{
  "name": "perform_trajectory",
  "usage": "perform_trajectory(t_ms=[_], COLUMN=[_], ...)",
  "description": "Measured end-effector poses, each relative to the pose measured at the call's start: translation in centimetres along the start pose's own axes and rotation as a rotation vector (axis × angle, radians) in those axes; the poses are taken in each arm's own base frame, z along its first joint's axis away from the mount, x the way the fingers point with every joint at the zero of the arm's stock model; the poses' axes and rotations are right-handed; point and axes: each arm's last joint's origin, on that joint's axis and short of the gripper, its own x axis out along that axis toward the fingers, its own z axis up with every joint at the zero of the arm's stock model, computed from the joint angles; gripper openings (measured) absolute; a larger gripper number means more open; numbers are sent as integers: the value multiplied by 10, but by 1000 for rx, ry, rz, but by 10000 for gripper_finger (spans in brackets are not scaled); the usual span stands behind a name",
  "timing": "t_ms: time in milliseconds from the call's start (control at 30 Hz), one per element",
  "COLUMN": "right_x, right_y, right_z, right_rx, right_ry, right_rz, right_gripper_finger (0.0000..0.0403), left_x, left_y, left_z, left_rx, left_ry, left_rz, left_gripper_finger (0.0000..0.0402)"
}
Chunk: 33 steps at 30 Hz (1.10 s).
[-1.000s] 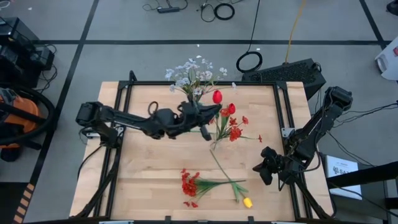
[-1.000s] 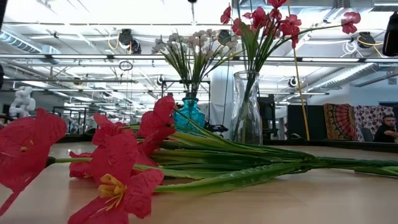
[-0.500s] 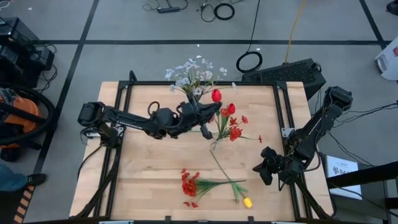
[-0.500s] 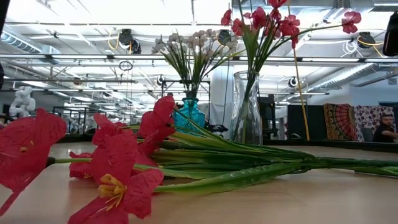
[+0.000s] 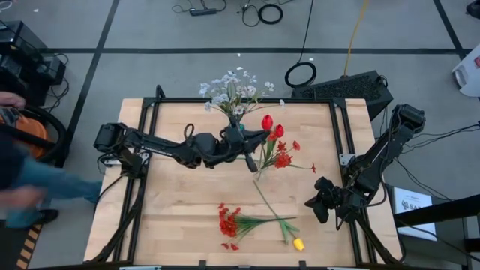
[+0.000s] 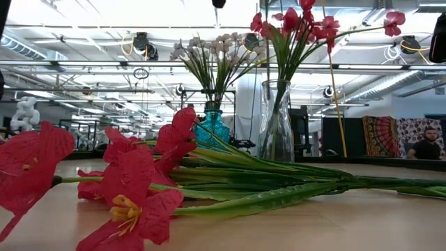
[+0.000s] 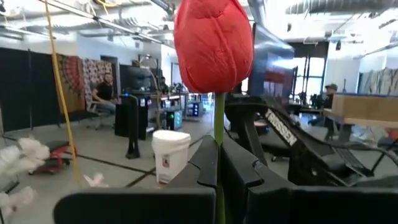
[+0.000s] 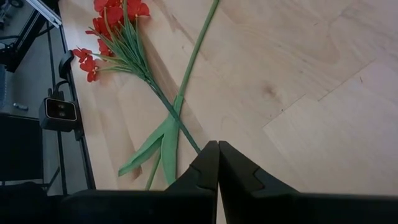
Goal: Sort flowers into vase by color
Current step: Put the red tulip into the transparent vase
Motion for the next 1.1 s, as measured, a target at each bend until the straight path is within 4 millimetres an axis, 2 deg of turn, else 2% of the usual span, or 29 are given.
perform_trajectory(t_ms=[167, 433, 633, 933, 1100], right_x=[0, 0, 0, 0, 0], right_y=[0, 0, 1, 1, 1], right_z=[0, 0, 0, 0, 0], right_rx=[-1, 8, 11, 21, 34], right_ry=[0, 0, -3, -8, -10], right_rz=[-1, 1, 5, 6, 6], right_gripper_finger=[0, 0, 0, 0, 0], left_x=[5, 10, 9, 7, 1], left_y=[-7, -12, -14, -17, -19], left_z=[-30, -65, -71, -71, -61], left_rx=[15, -114, -51, 0, 23], left_ry=[46, 117, 172, 185, 228], left_rz=[-9, -5, -37, -51, -21], left_gripper_finger=[6, 7, 19, 110, 124])
